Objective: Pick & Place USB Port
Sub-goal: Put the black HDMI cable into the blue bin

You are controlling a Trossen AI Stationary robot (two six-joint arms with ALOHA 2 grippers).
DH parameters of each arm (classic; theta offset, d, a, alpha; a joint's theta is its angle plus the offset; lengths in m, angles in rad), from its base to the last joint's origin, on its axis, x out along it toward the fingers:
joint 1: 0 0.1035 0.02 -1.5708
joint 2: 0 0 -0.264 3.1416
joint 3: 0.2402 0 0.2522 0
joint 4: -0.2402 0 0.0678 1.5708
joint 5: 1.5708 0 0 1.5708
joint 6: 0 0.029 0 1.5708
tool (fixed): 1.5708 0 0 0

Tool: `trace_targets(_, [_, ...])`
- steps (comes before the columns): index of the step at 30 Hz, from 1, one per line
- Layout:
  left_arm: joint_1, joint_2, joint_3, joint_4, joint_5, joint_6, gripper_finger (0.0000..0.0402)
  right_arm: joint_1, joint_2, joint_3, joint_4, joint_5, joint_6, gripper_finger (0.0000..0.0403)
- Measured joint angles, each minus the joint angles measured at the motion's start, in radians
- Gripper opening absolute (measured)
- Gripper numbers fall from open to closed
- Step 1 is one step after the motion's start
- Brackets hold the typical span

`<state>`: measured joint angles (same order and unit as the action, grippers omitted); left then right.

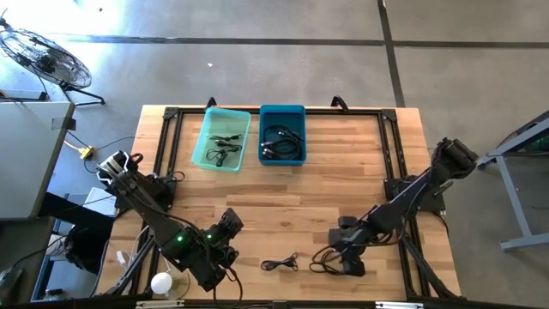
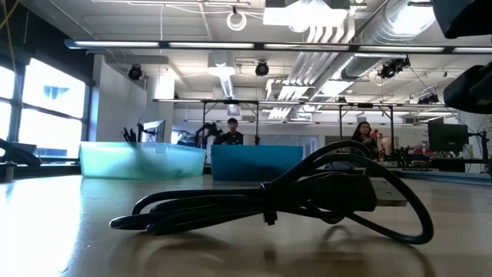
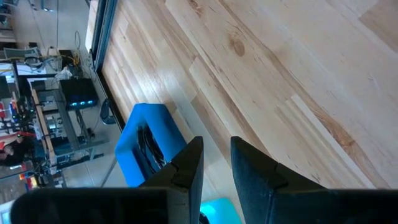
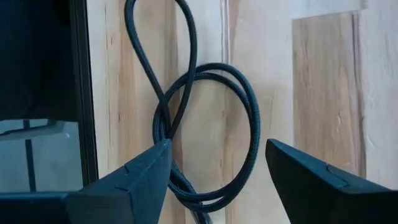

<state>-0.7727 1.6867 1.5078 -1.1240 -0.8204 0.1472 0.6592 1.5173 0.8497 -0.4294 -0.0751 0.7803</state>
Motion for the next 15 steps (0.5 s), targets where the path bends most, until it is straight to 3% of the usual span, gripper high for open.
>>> trace_targets(6, [0.0, 0.0, 0.0, 0.0, 0.0, -0.002, 0.0078, 0.029, 0.0, -0.023, 0.023, 0.048, 0.012, 0.0252])
trace_targets(15, [0.0, 0.0, 0.001, 0.0, 0.001, -0.004, 0.0078, 0.037, -0.003, -0.215, 0.222, 0.048, 0.104, 0.0251])
